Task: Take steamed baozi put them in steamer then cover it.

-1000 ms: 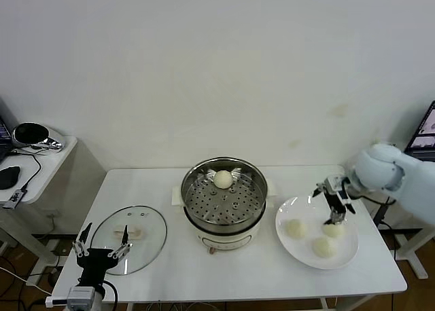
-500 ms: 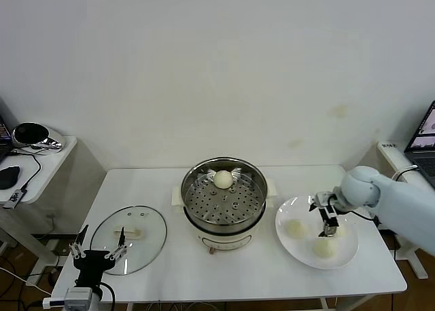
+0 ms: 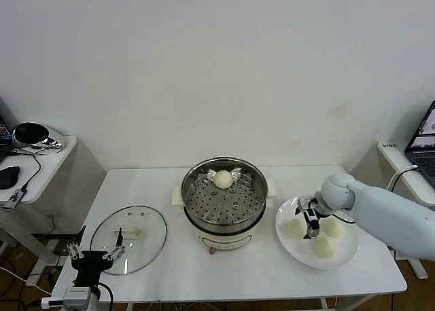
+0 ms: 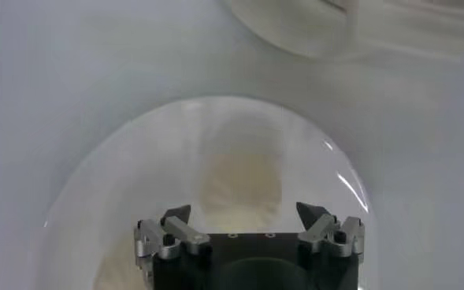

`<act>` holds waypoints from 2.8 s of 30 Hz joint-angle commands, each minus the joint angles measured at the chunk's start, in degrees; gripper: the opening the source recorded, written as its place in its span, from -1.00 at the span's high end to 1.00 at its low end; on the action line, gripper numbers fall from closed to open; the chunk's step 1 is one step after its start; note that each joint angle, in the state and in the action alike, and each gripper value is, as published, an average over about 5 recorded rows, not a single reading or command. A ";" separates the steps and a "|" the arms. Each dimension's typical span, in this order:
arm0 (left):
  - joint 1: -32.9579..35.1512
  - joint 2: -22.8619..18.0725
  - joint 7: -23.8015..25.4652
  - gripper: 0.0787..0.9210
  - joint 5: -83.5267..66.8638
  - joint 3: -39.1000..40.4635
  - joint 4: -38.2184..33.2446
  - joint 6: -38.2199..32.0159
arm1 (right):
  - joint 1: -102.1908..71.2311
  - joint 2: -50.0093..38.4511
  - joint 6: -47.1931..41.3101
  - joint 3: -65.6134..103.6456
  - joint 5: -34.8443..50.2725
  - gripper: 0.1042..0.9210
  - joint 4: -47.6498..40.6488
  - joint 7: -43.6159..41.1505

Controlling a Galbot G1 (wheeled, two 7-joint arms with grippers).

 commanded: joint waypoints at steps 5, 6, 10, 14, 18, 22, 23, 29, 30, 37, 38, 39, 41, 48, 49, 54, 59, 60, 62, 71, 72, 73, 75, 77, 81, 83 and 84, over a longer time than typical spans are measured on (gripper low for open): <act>0.01 -0.11 -0.06 -0.77 0.02 -0.03 0.03 -0.06 | -0.86 2.39 -0.49 0.61 -1.01 -0.51 -1.75 -0.12; 0.02 -0.13 -0.06 -0.77 0.02 -0.05 0.01 -0.06 | -0.79 2.34 -0.55 0.59 -1.08 -0.49 -1.70 -0.35; 0.06 -0.20 -0.05 -0.77 0.01 -0.10 -0.13 -0.04 | -0.28 2.16 -0.65 0.51 -1.18 -0.37 -1.48 -1.25; 0.13 -0.21 -0.01 -0.77 0.01 -0.17 -0.26 -0.01 | 1.36 0.53 -0.87 0.12 0.36 -0.25 0.23 -2.45; 0.17 -0.10 0.03 -0.77 -0.03 -0.23 -0.26 0.01 | 6.05 -3.44 -1.05 -1.66 3.09 -0.21 3.78 -4.21; -0.03 -0.03 0.10 -0.77 -0.04 -0.05 -0.39 0.09 | 10.97 -8.37 -1.57 -3.22 7.50 -0.20 7.88 -6.00; -0.09 0.00 0.13 -0.77 -0.04 0.03 -0.44 0.12 | 12.35 -9.71 -1.69 -3.51 8.54 -0.20 9.06 -6.61; -0.46 0.22 0.19 -0.77 -0.18 0.48 -0.24 0.19 | 26.98 -15.02 -1.56 -9.57 13.14 -0.20 13.26 -9.64; -0.52 0.28 0.20 -0.77 -0.21 0.57 -0.21 0.19 | 30.62 -15.17 -1.55 -11.58 14.23 -0.20 13.51 -9.76; -1.12 0.57 0.22 -0.77 -0.70 0.76 -0.02 0.19 | 50.35 -8.31 -4.88 -24.16 26.54 -0.22 16.39 -7.13; -1.20 0.56 0.21 -0.77 -0.75 0.76 0.05 0.18 | 51.61 -6.61 -5.58 -25.06 27.95 -0.22 16.79 -6.59; -1.26 0.56 0.18 -0.77 -0.79 0.74 0.13 0.18 | 52.74 -4.46 -6.33 -25.92 29.55 -0.22 17.09 -5.87; -1.32 0.57 0.14 -0.77 -0.82 0.61 0.22 0.15 | 53.49 -0.20 -7.77 -27.04 32.09 -0.22 16.98 -4.48; -1.09 0.63 0.10 -0.77 -1.14 -0.56 0.10 0.12 | 44.93 14.86 -12.63 -25.22 37.62 -0.24 8.93 1.36; -1.05 0.55 0.11 -0.77 -1.13 -0.66 0.03 0.13 | 43.36 16.89 -13.05 -24.62 37.84 -0.24 7.24 1.87; -1.14 0.07 0.13 -0.77 -1.07 -0.80 0.03 0.19 | 38.09 26.35 -14.99 -23.49 38.74 -0.24 0.35 3.51; -1.22 0.01 0.06 -0.77 -1.37 -1.14 0.41 0.11 | 33.98 32.68 -17.41 -22.98 39.57 -0.24 -4.93 4.91; -1.27 -0.04 0.06 -0.77 -1.37 -1.11 0.43 0.11 | 33.31 33.59 -17.76 -22.92 39.57 -0.24 -5.66 4.98; -1.41 -0.15 0.08 -0.77 -1.36 -1.02 0.46 0.13 | 32.20 35.11 -18.17 -22.94 39.41 -0.24 -6.83 5.05; -1.86 -0.20 0.06 -0.77 -1.40 -1.03 0.96 0.11 | 27.70 40.67 -18.97 -22.62 37.14 -0.24 -13.25 5.42; -1.85 -0.16 0.05 -0.77 -1.42 -1.09 0.98 0.10 | 27.24 41.02 -19.00 -22.60 36.82 -0.24 -13.87 5.52; -1.83 -0.12 0.04 -0.77 -1.43 -1.17 0.99 0.09 | 26.87 41.30 -19.01 -22.58 36.49 -0.24 -14.43 5.60; -1.75 -0.03 0.04 -0.77 -1.45 -1.30 0.95 0.07 | 26.24 41.73 -19.02 -22.35 35.80 -0.24 -15.40 5.71; -1.65 0.05 0.03 -0.77 -1.45 -1.39 0.88 0.05 | 25.87 42.02 -19.01 -22.00 35.18 -0.24 -16.26 5.76; -1.57 0.02 0.01 -0.77 -1.43 -1.43 0.78 0.04 | 25.74 42.37 -19.00 -21.62 34.17 -0.25 -17.60 5.75; -1.56 -0.02 0.01 -0.77 -1.41 -1.40 0.73 0.04 | 25.80 42.43 -19.09 -21.53 33.90 -0.25 -17.93 5.76; -1.56 -0.03 0.01 -0.77 -1.40 -1.39 0.70 0.04 | 25.82 42.45 -19.14 -21.50 33.82 -0.25 -18.02 5.77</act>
